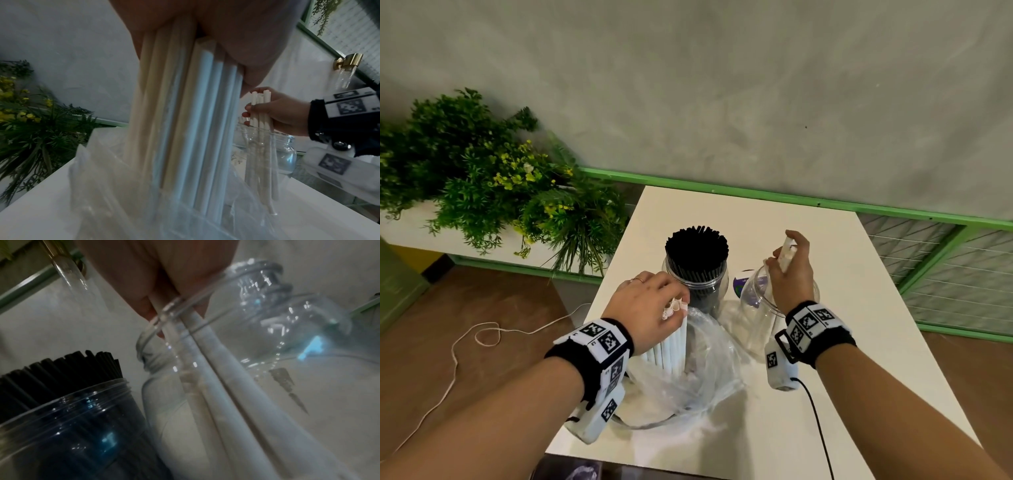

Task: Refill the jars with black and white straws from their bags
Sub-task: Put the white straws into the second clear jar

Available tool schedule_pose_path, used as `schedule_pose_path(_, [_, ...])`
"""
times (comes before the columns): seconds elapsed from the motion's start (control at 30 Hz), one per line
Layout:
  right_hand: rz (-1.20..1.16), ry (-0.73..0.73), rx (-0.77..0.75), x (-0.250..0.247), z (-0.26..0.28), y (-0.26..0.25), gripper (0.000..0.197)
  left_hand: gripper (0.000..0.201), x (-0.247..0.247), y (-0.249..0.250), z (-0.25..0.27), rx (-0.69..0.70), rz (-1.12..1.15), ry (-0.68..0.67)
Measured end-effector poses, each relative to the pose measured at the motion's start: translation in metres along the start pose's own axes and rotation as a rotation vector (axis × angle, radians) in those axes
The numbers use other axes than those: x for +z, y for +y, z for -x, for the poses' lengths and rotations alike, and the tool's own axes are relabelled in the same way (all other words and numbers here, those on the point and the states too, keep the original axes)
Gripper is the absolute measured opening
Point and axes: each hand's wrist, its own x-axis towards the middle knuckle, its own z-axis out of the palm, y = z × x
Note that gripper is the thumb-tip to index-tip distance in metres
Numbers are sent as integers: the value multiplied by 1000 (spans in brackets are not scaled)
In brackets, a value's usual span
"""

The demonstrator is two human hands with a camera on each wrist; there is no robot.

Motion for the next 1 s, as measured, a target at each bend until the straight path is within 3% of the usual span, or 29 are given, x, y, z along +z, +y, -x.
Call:
schedule_pose_path(0.1, [19,-33,-2,-5,0,-5,48,34,0,-1,0,11,7,10])
schedule_pose_path(0.23, [214,-164,-5,-6,1,-3,38,32,1,0,-1,24,10,20])
schedule_pose_path(0.43, [273,-162,36,-11,-6,10,28,34,1,0,-1,30,17,33])
schedule_pose_path(0.73, [527,-344,-76,-17,-22,5,38,36,0,0,-1,40,26,34])
schedule_pose_path(1.0, [479,-62,-194,-35,-38,2,26,28,2,0,2,56,32,50])
